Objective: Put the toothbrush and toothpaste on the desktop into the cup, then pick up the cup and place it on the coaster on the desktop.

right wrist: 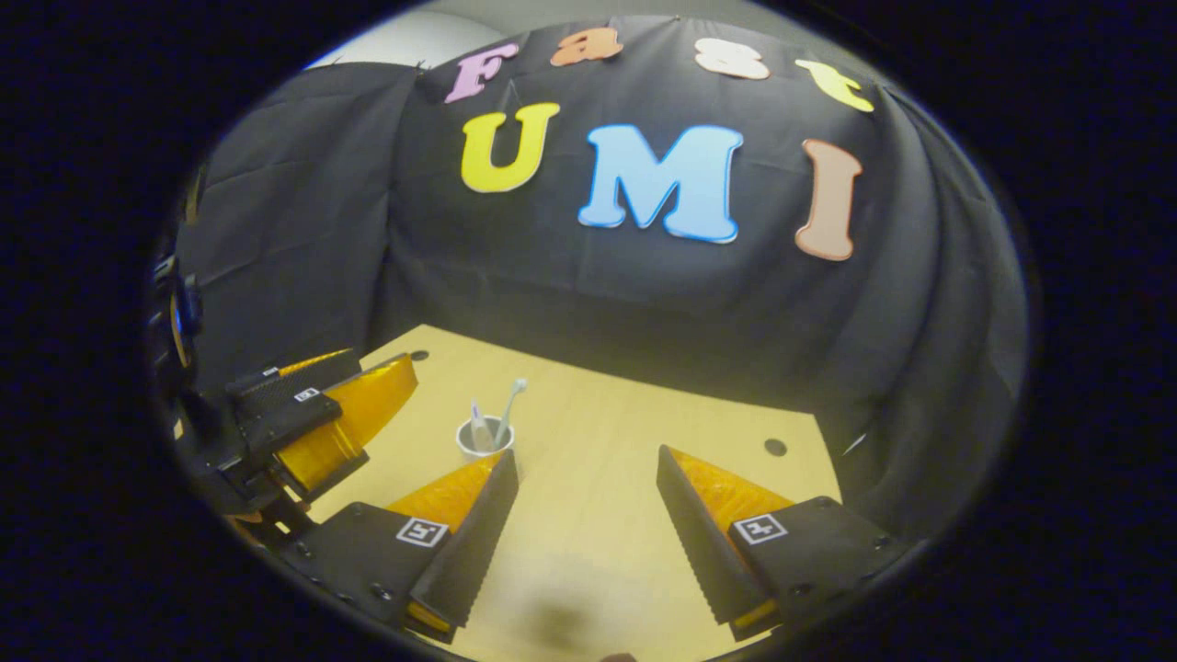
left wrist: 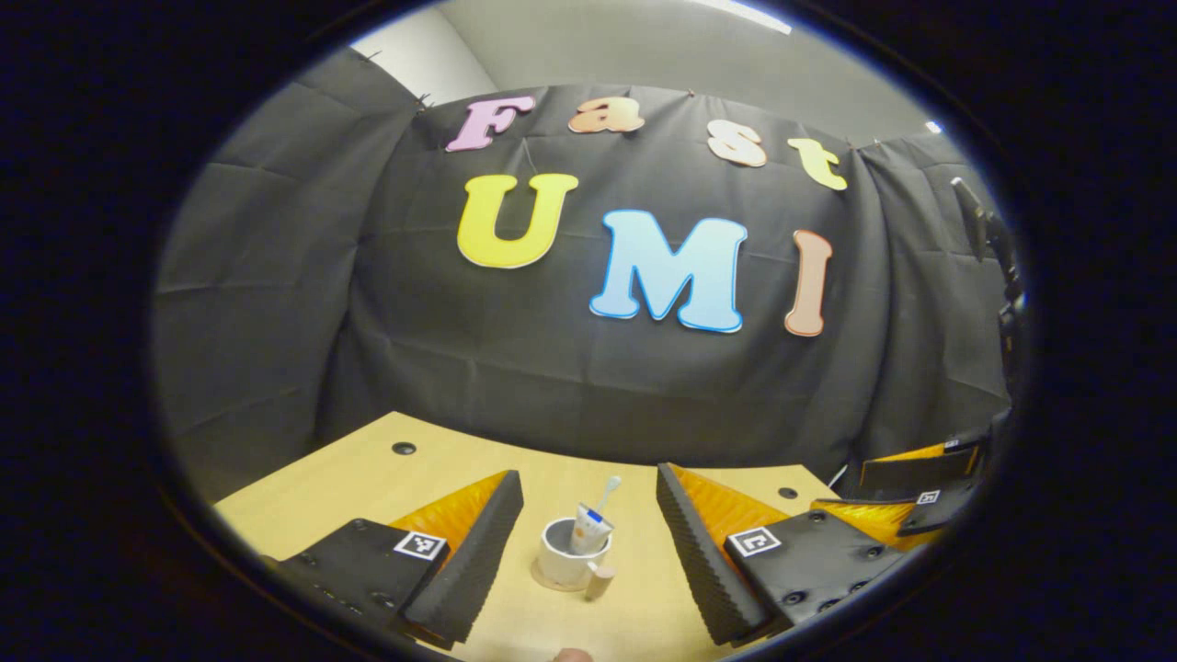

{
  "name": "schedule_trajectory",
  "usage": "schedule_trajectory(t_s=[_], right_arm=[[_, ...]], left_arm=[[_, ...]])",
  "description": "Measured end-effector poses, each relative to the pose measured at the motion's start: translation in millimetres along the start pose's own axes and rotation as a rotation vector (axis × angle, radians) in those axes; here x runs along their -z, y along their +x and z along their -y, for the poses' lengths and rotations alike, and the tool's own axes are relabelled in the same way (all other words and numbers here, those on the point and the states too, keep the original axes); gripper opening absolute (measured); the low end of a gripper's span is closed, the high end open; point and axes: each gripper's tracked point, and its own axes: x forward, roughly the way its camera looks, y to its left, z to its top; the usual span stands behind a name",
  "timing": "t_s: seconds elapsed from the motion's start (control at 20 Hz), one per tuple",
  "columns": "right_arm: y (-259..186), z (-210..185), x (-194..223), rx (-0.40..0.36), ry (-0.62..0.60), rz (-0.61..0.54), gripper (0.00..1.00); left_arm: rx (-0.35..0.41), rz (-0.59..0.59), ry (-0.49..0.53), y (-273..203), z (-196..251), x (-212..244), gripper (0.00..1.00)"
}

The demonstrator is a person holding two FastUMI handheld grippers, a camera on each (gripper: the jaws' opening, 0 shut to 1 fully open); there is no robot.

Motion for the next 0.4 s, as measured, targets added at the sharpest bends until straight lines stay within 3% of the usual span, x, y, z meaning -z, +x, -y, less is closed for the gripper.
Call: schedule_trajectory(t_s=[0.15,0.4], right_arm=[[-21,23,-15,0.096,0.016,0.167,0.96],[-45,34,-42,0.205,-0.003,0.326,0.97]], left_arm=[[0.035,0.042,0.023,-7,15,-18,0.94],[0.029,0.068,0.035,-22,10,-36,0.95]])
